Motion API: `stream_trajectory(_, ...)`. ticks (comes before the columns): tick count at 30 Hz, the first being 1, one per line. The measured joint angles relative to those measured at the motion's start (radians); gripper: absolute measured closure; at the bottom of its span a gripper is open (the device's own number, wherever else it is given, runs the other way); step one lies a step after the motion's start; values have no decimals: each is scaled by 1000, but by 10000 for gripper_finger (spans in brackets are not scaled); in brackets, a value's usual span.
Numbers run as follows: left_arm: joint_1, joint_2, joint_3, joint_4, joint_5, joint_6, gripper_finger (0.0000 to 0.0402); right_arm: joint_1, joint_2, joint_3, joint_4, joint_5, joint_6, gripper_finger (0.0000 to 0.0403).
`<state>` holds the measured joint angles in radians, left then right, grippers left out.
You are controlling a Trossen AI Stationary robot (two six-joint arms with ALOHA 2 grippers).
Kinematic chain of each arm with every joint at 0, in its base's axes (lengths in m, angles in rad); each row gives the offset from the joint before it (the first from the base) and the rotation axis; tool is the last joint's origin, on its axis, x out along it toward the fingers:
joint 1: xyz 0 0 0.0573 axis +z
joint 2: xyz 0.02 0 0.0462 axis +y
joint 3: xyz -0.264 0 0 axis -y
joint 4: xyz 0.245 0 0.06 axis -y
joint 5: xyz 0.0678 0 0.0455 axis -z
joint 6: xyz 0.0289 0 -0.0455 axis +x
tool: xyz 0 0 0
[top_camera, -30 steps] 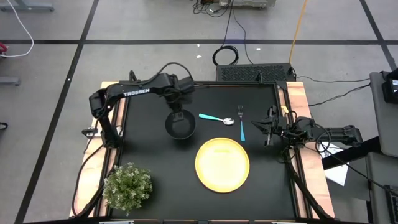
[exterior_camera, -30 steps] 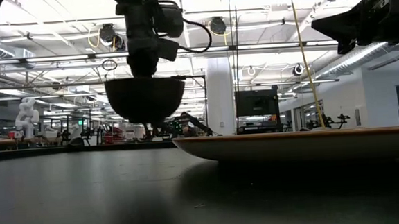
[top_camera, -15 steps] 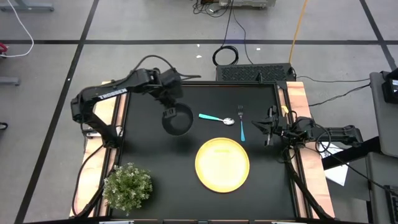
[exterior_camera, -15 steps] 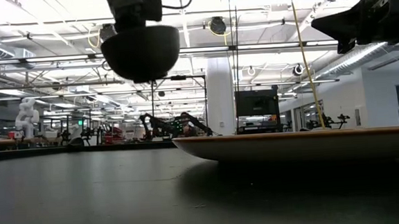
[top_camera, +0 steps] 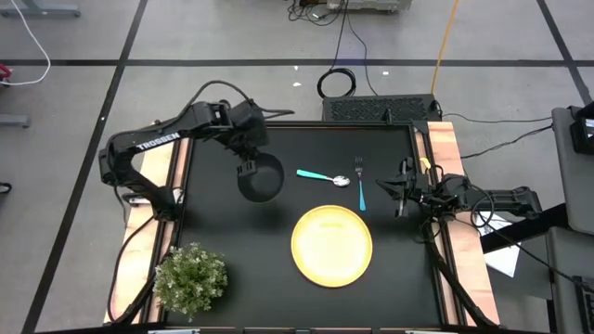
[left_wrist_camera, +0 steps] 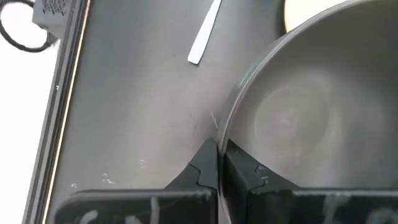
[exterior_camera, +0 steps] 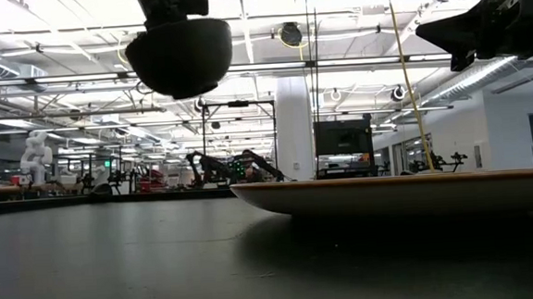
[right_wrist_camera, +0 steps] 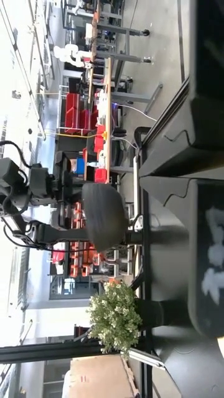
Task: Set table place
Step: Put the black bowl on the yellow plate
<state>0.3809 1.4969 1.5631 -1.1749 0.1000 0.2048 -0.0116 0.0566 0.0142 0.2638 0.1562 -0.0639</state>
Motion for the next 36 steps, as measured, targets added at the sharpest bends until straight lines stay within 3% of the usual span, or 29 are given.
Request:
stream_trajectory(8, 12, -110, -103, 89, 50, -24, 397, 0, 0, 0, -5, 0, 0, 403)
stream_trajectory(20, 35, -291, -388, 312, 105, -81, 397, 0, 0, 0, -4, 0, 0, 403)
stream_trajectory(31, 42, -363, -414, 332, 101, -72, 397, 0, 1, 0, 0, 0, 0, 403)
stream_trajectory(36, 33, -433, -486, 423, 117, -105, 397, 0, 1, 0, -3, 0, 21, 403)
